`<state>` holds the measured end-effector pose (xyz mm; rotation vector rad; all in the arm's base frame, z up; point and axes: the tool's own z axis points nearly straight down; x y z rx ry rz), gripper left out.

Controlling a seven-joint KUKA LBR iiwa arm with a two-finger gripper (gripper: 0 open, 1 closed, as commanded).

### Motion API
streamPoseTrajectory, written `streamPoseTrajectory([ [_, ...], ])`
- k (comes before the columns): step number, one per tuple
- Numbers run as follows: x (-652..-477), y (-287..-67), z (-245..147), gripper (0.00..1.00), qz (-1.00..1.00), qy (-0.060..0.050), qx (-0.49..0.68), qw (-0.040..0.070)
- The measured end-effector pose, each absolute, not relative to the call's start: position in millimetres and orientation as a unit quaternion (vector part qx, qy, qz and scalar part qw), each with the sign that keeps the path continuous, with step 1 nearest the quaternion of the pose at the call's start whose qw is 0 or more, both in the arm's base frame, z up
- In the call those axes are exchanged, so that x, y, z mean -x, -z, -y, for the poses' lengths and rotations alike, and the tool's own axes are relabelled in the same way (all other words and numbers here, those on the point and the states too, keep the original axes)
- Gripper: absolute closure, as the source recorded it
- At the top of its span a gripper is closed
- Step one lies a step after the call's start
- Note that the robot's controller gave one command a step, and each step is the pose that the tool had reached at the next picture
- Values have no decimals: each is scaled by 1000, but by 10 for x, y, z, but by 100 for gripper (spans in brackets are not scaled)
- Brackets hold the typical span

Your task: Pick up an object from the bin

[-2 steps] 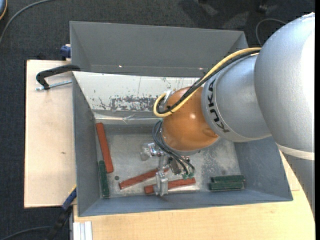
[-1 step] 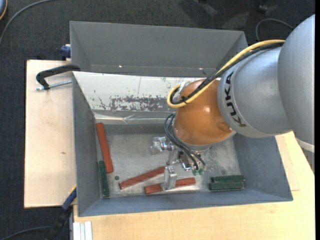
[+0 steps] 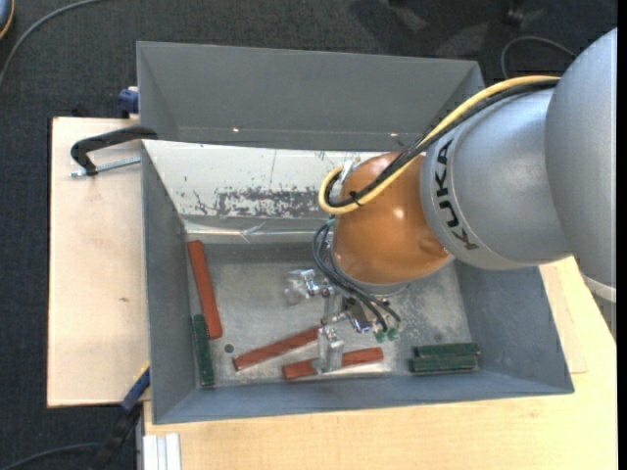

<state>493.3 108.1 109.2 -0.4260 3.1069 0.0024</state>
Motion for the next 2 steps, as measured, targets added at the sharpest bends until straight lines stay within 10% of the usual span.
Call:
streamPoseTrajectory([
  [2, -4915, -699, -978, 0, -987, -1, 159, 0],
])
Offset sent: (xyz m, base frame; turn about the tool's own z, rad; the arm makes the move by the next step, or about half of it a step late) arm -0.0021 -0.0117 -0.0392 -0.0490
